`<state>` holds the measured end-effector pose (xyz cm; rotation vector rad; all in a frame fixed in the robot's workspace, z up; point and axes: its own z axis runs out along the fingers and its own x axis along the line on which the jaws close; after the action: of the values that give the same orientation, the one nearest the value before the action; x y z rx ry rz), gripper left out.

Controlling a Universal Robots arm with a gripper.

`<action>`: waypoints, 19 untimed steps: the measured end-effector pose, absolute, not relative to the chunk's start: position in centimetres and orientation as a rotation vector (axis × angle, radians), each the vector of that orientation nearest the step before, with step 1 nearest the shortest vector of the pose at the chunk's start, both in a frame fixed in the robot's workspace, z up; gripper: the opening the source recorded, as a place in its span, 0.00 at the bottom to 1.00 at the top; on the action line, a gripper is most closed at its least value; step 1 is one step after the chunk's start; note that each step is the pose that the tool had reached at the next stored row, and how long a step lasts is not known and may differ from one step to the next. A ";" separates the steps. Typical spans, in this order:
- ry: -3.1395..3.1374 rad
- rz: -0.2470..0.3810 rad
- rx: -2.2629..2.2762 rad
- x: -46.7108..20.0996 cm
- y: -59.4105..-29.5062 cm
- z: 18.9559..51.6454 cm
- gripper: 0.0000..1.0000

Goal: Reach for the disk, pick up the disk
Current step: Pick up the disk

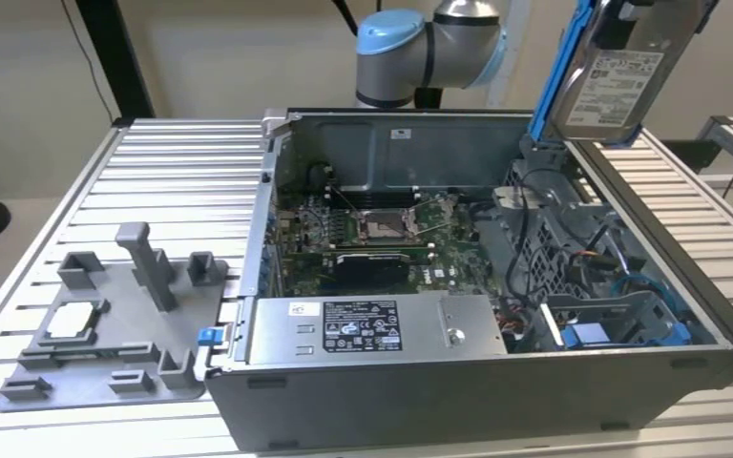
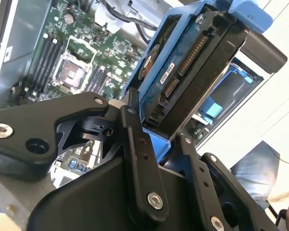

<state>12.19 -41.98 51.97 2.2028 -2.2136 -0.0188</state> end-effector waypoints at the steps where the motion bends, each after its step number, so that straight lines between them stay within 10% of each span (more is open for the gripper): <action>1: -2.213 -0.019 2.203 12.2 -42.1 52.0 0.00; 19: -2.214 -0.019 2.203 12.1 -44.7 51.5 0.00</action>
<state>12.13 -44.70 51.49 2.2027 -2.2136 -0.0188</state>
